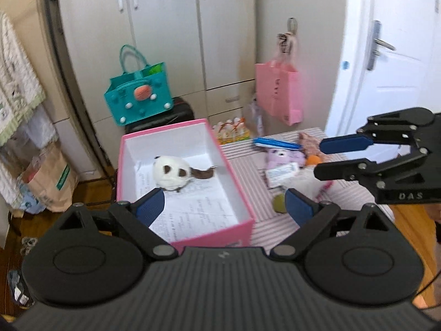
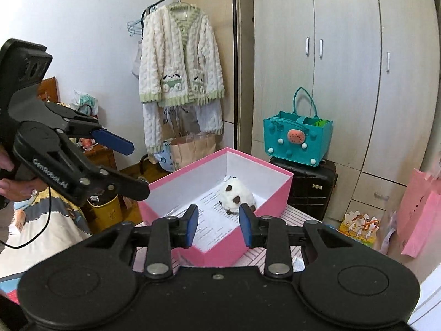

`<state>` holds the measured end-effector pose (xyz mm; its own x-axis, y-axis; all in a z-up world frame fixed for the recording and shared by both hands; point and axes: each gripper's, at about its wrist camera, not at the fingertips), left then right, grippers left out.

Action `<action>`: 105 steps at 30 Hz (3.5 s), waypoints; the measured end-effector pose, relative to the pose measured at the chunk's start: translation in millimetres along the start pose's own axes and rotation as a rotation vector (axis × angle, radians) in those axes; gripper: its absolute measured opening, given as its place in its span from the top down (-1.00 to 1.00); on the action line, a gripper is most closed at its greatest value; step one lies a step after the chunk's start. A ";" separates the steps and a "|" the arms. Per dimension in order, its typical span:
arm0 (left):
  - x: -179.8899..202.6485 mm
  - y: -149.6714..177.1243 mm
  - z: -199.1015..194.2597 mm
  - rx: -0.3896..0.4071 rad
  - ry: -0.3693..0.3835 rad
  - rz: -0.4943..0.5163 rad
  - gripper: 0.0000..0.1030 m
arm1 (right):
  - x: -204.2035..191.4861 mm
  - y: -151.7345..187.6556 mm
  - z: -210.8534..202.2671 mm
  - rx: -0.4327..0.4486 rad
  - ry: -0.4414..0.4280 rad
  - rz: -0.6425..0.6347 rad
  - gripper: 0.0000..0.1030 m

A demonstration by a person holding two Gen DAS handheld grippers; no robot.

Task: Organize soft objects
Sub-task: 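Move the right tool toward the pink pompom ball while the left tool approaches the green sponge, then close the right tool on the pink pompom while the left tool closes on the green sponge, then carry the pompom in the right tool and the sponge in the left tool over the box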

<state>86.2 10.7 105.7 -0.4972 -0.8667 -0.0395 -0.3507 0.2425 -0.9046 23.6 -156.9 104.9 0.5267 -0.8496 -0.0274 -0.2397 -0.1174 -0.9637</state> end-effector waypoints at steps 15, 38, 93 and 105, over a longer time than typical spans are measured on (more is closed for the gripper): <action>56.3 48.3 11.3 -0.088 0.195 0.104 -0.84 | 4.3 59.1 -63.3 -0.064 0.058 0.004 0.09; 111.4 116.1 122.6 -0.003 0.247 0.076 -0.74 | 84.0 169.8 -35.1 -0.167 0.232 0.034 0.04; 117.5 150.4 213.8 0.033 0.017 -0.044 0.05 | 136.1 205.0 26.0 -0.130 0.365 0.173 0.10; 113.3 151.3 194.0 0.036 0.036 -0.088 0.06 | 128.9 198.3 0.7 -0.133 0.429 0.152 0.09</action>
<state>130.7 -135.3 -118.0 -0.4942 -0.8675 0.0557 -0.3656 0.1493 -0.9187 44.6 -289.4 -89.9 0.0997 -0.9947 -0.0261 -0.4049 -0.0166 -0.9142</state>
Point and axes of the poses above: each gripper's, at about its wrist camera, not at the fingertips, and z roughly the way its jaws point, x to its right, y to its underside, and after that the axes turned 14 degrees about x, right-handed
